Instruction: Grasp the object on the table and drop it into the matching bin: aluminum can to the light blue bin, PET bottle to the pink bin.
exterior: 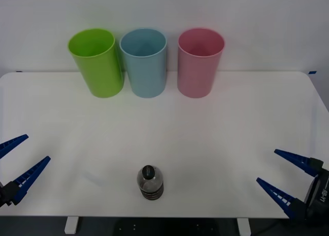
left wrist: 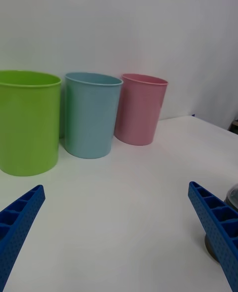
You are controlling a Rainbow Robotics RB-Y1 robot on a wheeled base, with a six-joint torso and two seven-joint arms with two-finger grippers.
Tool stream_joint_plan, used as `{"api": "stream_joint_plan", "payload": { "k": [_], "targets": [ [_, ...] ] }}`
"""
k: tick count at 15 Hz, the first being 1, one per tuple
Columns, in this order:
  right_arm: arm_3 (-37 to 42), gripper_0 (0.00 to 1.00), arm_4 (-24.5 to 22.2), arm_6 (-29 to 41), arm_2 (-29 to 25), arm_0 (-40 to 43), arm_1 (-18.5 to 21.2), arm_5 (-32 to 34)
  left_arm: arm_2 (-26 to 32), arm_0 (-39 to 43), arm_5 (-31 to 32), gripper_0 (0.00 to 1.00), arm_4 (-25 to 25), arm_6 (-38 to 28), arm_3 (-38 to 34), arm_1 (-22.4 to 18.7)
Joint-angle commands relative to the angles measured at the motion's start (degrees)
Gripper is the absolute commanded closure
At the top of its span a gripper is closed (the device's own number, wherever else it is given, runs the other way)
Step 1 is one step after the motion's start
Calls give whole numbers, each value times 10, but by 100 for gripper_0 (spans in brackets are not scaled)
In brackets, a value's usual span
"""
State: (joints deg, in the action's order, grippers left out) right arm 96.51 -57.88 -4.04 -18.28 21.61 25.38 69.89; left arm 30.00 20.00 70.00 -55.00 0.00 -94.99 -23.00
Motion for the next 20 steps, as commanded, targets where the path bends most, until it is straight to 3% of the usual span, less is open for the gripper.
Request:
{"api": "stream_joint_plan", "payload": {
  "k": [1,5,11,20],
  "targets": [
    [0,0,-29,-9,25,-16,6,1,0,0,0,0,0,0,0,0],
    [-38,0,-67,-30,73,-61,7,21,0,0,0,0,0,0,0,0],
    [-136,0,-72,-134,158,-148,12,41,0,0,0,0,0,0,0,0],
    [-188,0,-72,-144,284,-226,14,24,0,0,0,0,0,0,0,0]
  ]
}}
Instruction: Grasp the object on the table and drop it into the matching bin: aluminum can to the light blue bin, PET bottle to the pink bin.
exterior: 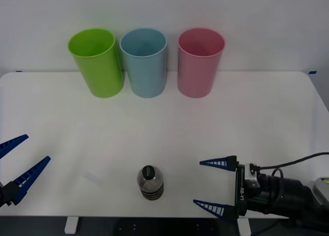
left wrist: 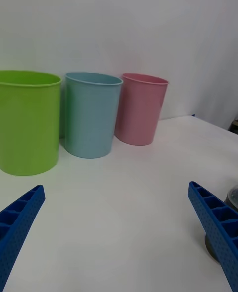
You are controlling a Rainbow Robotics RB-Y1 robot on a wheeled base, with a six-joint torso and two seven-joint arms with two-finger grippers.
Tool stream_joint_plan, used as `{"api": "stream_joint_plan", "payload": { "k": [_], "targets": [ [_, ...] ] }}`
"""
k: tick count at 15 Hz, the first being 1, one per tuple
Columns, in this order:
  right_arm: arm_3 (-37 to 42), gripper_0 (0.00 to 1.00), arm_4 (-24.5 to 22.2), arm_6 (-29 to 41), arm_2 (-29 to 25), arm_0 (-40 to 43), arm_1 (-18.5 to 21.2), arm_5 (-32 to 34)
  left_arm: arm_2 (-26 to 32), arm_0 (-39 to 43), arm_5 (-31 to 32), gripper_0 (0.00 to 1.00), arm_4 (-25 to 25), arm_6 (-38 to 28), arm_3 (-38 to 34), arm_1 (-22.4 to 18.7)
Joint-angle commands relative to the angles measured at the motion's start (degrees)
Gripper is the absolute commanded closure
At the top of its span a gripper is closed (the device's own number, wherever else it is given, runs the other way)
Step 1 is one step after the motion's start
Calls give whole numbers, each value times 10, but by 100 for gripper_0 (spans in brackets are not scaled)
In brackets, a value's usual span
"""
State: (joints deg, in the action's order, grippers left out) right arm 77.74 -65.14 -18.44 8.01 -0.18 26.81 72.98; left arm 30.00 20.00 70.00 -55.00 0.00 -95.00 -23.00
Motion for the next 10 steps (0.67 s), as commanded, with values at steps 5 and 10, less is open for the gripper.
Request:
{"api": "stream_joint_plan", "payload": {
  "k": [5,10],
  "targets": [
    [0,0,1,-3,68,-24,-6,-49,0,0,0,0,0,0,0,0],
    [0,0,0,-10,99,-33,-27,-97,0,0,0,0,0,0,0,0]
  ]
}}
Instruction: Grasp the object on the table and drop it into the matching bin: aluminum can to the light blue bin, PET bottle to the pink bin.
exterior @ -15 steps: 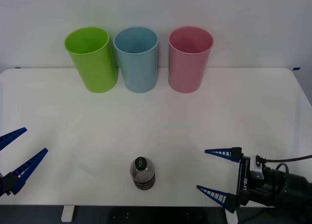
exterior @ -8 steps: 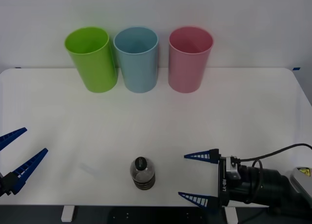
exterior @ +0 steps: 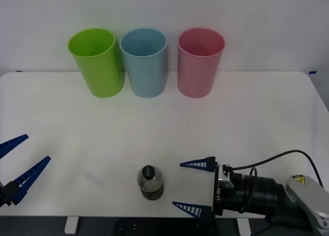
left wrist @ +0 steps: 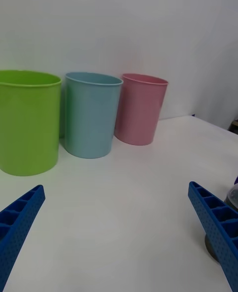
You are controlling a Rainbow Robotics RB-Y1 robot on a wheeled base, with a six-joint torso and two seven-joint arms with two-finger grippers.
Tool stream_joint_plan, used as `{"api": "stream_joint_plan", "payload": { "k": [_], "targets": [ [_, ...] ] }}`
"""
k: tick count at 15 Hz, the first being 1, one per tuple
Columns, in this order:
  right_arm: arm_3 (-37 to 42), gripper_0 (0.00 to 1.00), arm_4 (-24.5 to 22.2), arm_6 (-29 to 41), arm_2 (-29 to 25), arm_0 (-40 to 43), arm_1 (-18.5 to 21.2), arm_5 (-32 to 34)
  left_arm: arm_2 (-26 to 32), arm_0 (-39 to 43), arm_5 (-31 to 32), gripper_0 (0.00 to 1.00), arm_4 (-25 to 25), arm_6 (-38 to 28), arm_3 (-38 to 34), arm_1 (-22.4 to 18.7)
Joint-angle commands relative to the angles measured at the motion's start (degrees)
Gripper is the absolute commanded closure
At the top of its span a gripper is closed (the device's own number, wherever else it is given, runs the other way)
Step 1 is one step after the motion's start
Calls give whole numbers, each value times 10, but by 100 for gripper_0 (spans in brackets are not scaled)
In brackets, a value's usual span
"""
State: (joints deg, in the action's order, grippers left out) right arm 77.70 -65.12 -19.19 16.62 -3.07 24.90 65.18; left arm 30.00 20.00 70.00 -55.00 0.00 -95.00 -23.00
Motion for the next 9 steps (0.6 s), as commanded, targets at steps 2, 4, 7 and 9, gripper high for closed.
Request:
{"api": "stream_joint_plan", "payload": {
  "k": [2,4,7,9],
  "targets": [
    [0,0,0,-6,26,-9,-16,-40,0,0,0,0,0,0,0,0],
    [0,0,0,-9,46,-13,-22,-61,0,0,0,0,0,0,0,0],
    [0,0,-21,-10,52,-16,-35,-74,0,0,0,0,0,0,0,0],
    [0,0,-38,-7,52,-16,-49,-81,0,0,0,0,0,0,0,0]
  ]
}}
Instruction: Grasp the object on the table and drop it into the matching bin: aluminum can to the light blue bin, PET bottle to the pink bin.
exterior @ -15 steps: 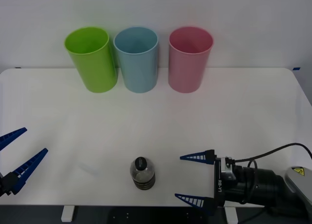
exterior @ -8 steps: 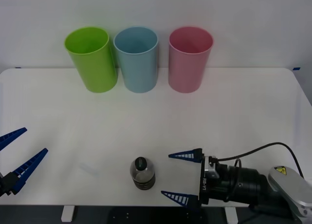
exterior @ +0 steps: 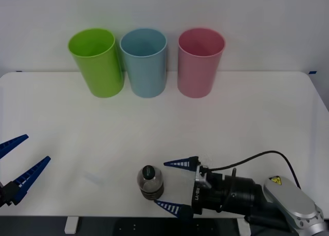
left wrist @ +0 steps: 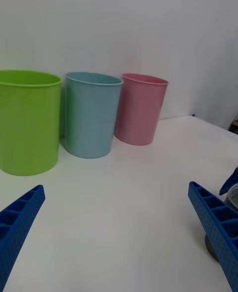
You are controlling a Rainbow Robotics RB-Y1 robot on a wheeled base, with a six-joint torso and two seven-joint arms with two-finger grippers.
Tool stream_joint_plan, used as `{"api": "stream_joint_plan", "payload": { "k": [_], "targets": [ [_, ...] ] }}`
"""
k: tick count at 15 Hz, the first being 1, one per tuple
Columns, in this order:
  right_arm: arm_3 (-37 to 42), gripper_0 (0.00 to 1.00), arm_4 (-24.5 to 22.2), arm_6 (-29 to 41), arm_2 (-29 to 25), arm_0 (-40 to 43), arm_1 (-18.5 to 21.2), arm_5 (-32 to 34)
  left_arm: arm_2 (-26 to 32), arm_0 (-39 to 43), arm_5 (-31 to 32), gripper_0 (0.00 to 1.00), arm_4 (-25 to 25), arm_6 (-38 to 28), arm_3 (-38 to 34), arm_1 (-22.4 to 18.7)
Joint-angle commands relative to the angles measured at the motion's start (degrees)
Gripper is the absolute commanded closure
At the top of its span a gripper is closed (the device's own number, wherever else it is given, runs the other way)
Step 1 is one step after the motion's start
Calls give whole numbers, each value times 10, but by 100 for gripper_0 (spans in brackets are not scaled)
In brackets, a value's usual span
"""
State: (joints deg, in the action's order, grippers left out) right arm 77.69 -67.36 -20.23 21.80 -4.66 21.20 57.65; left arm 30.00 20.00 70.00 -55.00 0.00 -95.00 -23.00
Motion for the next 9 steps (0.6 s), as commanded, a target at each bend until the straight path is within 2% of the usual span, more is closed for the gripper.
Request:
{"api": "stream_joint_plan", "payload": {
  "k": [1,6,9],
  "targets": [
    [0,0,-24,3,0,0,-19,-9,0,0,0,0,0,0,0,0],
    [0,0,-58,5,5,0,-56,-36,0,0,0,0,0,0,0,0],
    [0,0,-65,5,20,0,-64,-65,0,0,0,0,0,0,0,0]
  ]
}}
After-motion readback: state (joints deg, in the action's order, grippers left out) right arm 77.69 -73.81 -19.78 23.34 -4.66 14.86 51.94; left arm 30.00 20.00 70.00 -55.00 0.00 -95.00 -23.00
